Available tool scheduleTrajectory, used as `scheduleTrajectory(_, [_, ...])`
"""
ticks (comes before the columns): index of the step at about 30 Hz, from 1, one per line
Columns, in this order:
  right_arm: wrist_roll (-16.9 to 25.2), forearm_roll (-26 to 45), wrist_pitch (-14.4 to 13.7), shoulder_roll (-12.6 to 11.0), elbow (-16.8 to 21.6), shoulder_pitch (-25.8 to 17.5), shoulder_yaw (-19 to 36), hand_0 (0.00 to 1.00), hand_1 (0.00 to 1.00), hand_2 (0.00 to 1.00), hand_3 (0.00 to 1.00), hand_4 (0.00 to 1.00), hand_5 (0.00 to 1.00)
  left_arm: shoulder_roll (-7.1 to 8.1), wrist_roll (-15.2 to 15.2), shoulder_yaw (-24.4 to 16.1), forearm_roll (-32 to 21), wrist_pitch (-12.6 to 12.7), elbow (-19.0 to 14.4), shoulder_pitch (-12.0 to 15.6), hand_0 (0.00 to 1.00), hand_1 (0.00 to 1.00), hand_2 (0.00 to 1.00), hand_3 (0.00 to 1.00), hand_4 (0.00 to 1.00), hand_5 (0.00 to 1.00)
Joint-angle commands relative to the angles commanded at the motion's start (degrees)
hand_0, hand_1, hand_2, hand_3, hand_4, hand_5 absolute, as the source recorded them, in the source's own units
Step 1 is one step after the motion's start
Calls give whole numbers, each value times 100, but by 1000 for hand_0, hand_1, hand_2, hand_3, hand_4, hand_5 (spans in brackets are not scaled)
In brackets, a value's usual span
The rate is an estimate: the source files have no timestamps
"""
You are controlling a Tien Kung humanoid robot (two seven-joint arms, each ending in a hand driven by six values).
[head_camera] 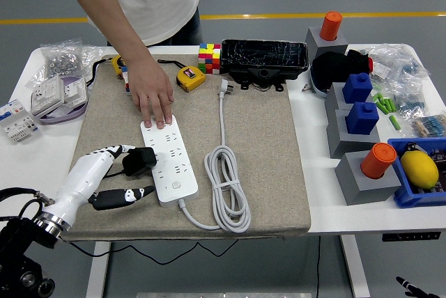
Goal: Put the plug near the board,insert it into the board,press the button,pull the plug out
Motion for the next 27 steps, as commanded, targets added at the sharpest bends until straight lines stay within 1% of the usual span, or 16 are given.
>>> scheduleTrajectory(7, [4,-1,-4,0,-8,-2,-10,660,667,673,587,998,565,5,61,114,-66,-85,-5,-101,752,788,772,747,901,601])
scheduleTrajectory(11, [7,-5,-6,-4,-3,1,-12,657,666,673,586,998,565,-3,76,190,-88,-94,-10,-175,744,777,766,747,896,602])
scheduleTrajectory(19, [9,-7,-9,-3,-4,6,6,658,667,673,585,998,565,-18,197,359,-103,-141,39,-435,741,774,766,748,892,602])
scheduleTrajectory(27, [12,-6,-10,0,6,-12,9,659,666,673,584,998,566,-74,350,404,-109,-196,135,-615,738,773,765,749,888,600])
